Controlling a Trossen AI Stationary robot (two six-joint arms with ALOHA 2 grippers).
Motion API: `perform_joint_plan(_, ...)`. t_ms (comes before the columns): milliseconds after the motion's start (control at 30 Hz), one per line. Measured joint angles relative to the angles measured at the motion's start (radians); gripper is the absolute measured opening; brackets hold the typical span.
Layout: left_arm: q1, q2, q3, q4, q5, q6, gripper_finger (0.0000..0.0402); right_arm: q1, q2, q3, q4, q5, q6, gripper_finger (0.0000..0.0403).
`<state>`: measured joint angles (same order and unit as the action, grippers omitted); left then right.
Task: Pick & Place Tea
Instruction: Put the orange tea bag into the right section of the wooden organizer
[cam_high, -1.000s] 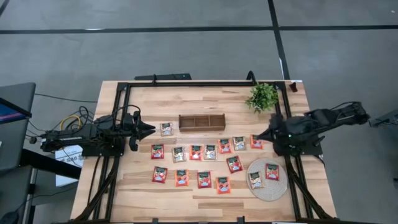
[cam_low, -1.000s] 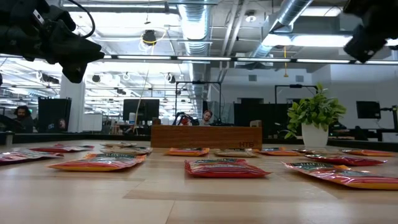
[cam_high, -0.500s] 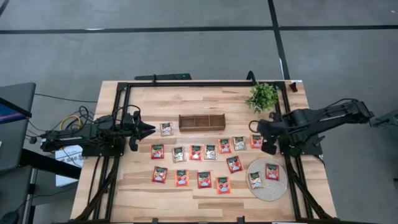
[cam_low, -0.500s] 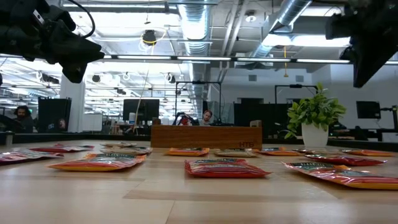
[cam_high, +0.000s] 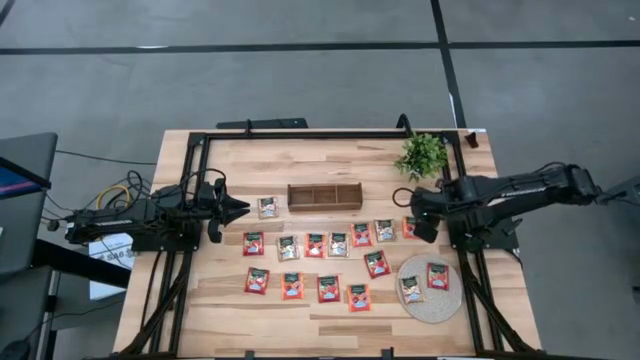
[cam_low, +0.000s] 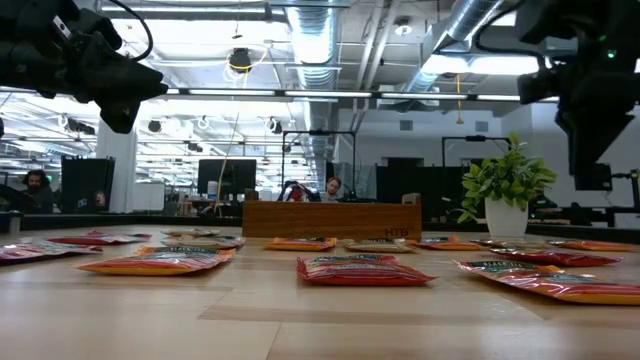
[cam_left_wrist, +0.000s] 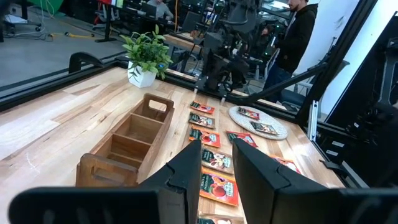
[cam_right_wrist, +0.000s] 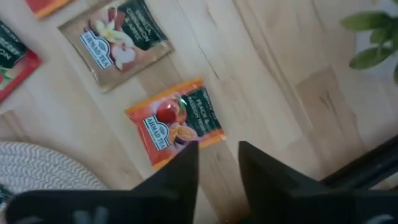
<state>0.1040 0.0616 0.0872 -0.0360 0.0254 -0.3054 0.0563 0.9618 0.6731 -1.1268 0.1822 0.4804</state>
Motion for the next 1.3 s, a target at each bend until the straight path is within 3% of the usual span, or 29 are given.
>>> perform_joint_plan(167,0.0,0.0,0.0,0.0,0.0,-0.002,0.0083,0.0,-0.03,-0.039,0.009,-0.008,0.075,0.0186)
perform_joint_plan(267,0.0,0.0,0.0,0.0,0.0,-0.002,0.0083,-0.003,-0.034,-0.039,0.009,-0.001,0.209,0.0206)
perform_joint_plan(533,0.0,0.0,0.0,0.0,0.0,-0.002,0.0083,-0.007,-0.024,-0.039,0.01,-0.002,0.604,0.0208)
perform_joint_plan(667,0.0,0.0,0.0,0.0,0.0,-0.002,0.0083,-0.01,-0.003,-0.039,0.033,0.025,0.709,0.0206)
perform_joint_plan(1067,0.0,0.0,0.0,-0.001,0.0,-0.001,0.0083,-0.098,0.233,-0.039,0.1,-0.024,0.759,0.0211)
perform_joint_plan(1300,0.0,0.0,0.0,0.0,0.0,-0.001,0.0083,-0.144,0.371,-0.039,0.208,-0.023,0.701,0.0207)
